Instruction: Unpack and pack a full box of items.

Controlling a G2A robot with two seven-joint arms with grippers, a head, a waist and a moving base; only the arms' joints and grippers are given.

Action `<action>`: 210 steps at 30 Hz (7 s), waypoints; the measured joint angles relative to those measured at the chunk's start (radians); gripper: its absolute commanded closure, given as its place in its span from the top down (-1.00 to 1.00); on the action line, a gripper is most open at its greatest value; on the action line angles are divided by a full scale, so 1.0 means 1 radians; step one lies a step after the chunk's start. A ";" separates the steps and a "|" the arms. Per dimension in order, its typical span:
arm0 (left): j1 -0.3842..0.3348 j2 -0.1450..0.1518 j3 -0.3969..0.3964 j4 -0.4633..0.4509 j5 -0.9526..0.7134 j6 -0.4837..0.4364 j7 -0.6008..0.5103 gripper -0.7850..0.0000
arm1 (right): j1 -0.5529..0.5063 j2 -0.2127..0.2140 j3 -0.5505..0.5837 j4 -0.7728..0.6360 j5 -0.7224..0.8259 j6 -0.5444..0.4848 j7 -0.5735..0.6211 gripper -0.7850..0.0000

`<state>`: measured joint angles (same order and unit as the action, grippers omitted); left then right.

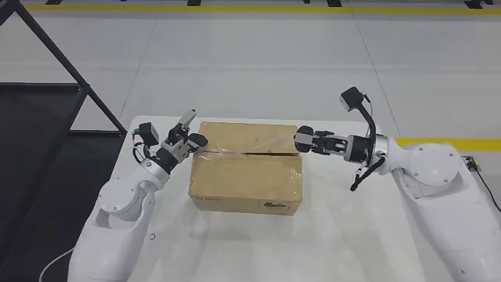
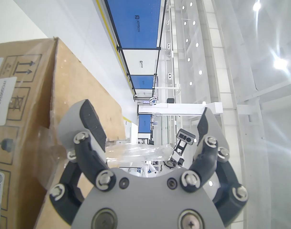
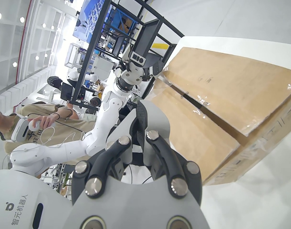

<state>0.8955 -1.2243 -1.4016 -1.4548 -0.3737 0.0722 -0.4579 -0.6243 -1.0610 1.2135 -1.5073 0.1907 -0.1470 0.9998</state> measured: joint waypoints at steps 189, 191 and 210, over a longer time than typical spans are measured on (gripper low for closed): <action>-0.040 0.015 0.099 0.035 0.050 0.046 -0.090 1.00 | 0.005 0.031 -0.055 0.013 -0.062 0.285 -0.126 1.00; -0.040 0.015 0.099 0.035 0.048 0.046 -0.089 1.00 | 0.005 0.031 -0.055 0.013 -0.062 0.285 -0.125 1.00; -0.044 0.014 0.105 0.038 0.049 0.046 -0.093 1.00 | 0.271 -0.090 -0.376 0.248 0.056 0.336 -0.093 -1.00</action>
<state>0.8514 -1.2105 -1.2971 -1.4168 -0.3249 0.1179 -0.5514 -0.3537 -1.1508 0.8372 -1.2593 0.2464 0.1889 0.9066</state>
